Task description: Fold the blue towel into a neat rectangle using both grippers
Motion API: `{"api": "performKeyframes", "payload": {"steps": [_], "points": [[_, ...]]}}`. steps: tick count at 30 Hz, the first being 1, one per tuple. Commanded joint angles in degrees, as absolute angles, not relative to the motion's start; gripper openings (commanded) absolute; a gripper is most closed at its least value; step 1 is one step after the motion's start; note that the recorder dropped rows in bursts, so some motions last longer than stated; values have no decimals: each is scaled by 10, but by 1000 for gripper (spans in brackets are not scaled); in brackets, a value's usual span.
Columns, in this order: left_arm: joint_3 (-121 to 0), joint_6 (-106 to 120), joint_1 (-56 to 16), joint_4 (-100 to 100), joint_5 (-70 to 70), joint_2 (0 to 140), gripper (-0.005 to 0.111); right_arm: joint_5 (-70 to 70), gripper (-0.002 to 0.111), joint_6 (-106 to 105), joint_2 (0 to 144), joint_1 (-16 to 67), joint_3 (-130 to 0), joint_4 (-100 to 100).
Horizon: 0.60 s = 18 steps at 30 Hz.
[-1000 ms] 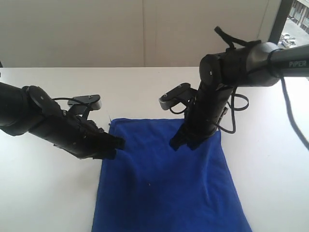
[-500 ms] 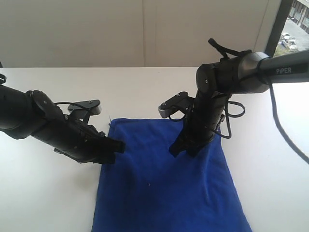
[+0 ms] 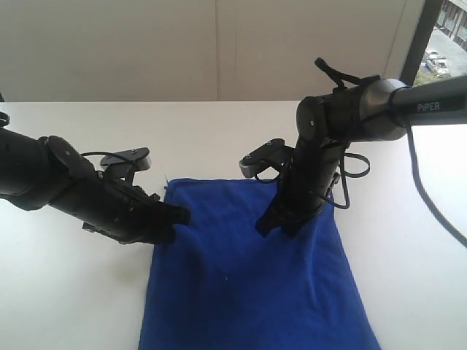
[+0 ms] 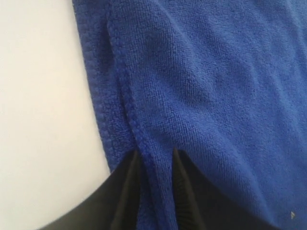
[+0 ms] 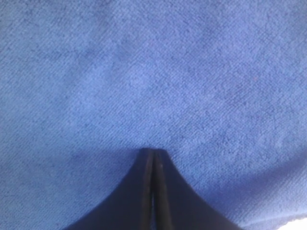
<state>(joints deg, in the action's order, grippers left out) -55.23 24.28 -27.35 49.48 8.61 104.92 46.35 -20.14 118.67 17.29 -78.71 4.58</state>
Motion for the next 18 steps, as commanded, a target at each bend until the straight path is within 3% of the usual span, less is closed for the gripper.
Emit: {"api": "performKeyframes", "payload": {"steps": [1, 18], "points": [[-547, 240, -276, 506, 87, 1047, 30, 460, 0, -208, 1195, 170, -788, 50], [-582, 241, -276, 532, 115, 1073, 30, 461, 0, -223, 1195, 170, -788, 56]]}}
